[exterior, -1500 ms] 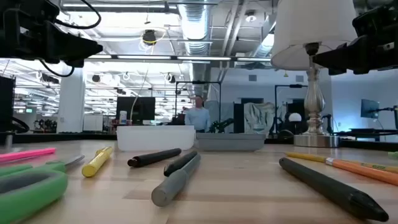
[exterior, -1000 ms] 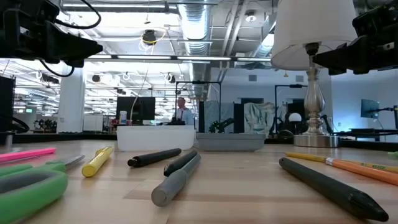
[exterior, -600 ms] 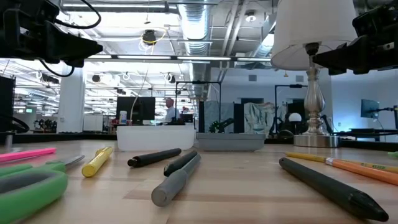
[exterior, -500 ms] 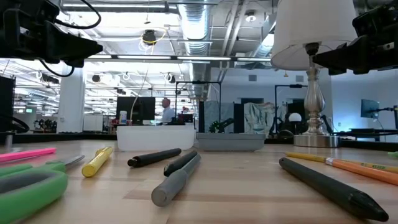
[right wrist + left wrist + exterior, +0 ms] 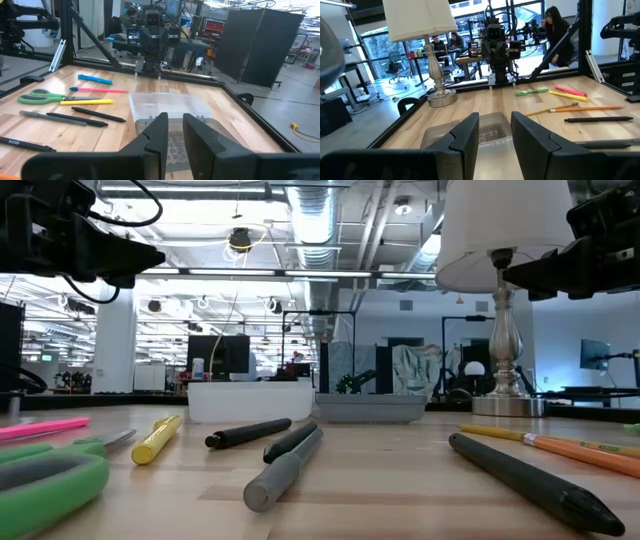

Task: Pick & place school supplies into a supply box
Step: Put the blue pen into the black supply box

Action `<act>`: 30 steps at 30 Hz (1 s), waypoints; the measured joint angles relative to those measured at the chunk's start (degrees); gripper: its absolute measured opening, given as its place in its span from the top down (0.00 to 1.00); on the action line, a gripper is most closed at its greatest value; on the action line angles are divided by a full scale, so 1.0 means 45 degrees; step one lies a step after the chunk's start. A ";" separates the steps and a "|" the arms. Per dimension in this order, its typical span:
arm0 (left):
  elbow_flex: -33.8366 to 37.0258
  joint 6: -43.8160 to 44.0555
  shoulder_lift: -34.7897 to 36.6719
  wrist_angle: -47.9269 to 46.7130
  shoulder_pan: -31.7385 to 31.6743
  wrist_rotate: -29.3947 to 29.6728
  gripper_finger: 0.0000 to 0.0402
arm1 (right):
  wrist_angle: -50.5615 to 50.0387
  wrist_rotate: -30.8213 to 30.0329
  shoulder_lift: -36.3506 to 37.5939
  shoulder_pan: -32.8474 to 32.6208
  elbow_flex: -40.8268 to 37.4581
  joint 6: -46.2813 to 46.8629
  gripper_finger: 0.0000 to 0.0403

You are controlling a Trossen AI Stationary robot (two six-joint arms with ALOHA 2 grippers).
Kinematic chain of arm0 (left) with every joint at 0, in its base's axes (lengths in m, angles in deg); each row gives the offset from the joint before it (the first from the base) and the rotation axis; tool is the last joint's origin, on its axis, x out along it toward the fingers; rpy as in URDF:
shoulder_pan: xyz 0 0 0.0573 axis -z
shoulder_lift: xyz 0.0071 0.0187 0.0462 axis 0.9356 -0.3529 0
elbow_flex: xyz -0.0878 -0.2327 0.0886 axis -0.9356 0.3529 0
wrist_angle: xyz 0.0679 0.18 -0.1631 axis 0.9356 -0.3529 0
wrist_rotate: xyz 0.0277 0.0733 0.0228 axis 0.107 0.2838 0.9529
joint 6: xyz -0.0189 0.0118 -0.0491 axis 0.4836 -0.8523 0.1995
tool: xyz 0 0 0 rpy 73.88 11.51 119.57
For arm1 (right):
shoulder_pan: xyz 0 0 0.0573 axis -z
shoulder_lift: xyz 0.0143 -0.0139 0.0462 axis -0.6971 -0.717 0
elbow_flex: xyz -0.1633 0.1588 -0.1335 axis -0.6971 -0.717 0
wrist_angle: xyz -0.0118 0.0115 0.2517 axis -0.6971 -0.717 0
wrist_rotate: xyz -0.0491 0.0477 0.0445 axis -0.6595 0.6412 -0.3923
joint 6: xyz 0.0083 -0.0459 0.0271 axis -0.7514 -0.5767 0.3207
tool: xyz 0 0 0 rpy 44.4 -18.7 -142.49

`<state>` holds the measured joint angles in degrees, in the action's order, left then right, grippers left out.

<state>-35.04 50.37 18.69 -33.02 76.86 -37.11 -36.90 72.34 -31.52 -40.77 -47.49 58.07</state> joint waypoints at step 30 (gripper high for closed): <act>0.0003 0.1712 -0.0001 0.0811 0.0005 -0.0140 0.73 | 0.0167 0.0087 0.0000 -0.0092 -0.0015 0.1799 0.87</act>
<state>-35.03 58.08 18.69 -29.37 76.88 -37.73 -36.15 72.73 -31.52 -41.19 -47.55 66.17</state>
